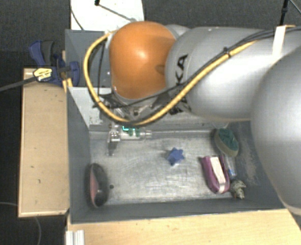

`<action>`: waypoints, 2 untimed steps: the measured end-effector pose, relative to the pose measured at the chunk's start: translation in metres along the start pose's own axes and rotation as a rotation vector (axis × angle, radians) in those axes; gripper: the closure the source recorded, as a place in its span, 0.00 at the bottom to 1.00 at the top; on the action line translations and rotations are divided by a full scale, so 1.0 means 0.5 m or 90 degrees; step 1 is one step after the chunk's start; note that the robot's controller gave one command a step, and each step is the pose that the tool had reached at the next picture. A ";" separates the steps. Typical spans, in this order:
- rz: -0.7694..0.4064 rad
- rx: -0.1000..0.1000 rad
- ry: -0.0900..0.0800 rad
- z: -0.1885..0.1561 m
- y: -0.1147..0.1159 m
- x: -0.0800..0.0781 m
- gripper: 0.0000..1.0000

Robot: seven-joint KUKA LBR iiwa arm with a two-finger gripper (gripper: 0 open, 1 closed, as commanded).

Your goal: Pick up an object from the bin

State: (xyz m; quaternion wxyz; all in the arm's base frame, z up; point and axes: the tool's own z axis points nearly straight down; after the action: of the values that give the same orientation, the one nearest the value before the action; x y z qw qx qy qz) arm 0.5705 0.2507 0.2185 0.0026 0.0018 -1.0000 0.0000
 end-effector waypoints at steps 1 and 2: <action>-0.086 0.002 0.002 0.130 -0.037 0.159 0.00; -0.140 0.007 -0.001 0.285 -0.013 0.150 0.00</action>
Offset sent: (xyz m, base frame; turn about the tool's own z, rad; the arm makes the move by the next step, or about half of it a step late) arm -0.0768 -0.0177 -0.0617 -0.1347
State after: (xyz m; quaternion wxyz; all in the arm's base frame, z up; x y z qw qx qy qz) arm 0.4947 0.2438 0.0766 0.0018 0.1113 -0.9938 0.0054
